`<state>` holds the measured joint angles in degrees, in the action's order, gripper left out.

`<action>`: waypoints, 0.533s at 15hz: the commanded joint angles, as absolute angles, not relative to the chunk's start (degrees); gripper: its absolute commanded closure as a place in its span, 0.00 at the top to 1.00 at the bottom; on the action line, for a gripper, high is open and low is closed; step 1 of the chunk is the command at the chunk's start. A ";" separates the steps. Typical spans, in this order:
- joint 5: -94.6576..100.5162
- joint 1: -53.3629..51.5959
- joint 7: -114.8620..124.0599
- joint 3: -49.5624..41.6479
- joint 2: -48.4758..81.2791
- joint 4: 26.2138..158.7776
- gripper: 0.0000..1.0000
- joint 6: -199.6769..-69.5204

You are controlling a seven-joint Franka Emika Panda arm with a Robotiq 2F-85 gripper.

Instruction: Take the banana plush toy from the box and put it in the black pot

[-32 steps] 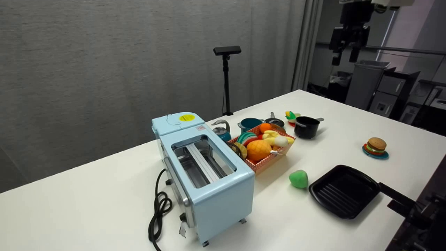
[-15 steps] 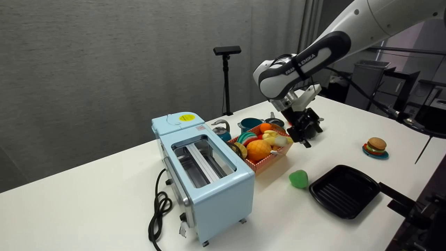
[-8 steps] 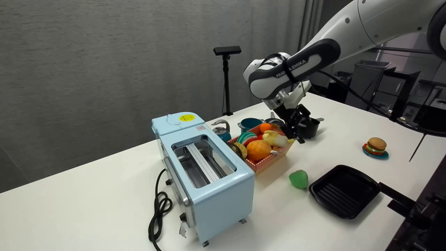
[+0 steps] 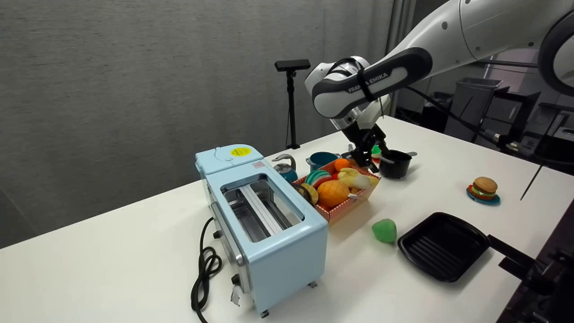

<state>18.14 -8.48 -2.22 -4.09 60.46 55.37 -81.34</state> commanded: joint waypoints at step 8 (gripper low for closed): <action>21.29 -10.58 -6.74 -4.89 72.26 39.97 0.95 -81.37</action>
<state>19.79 -9.77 -4.28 -4.16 67.36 46.48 -81.80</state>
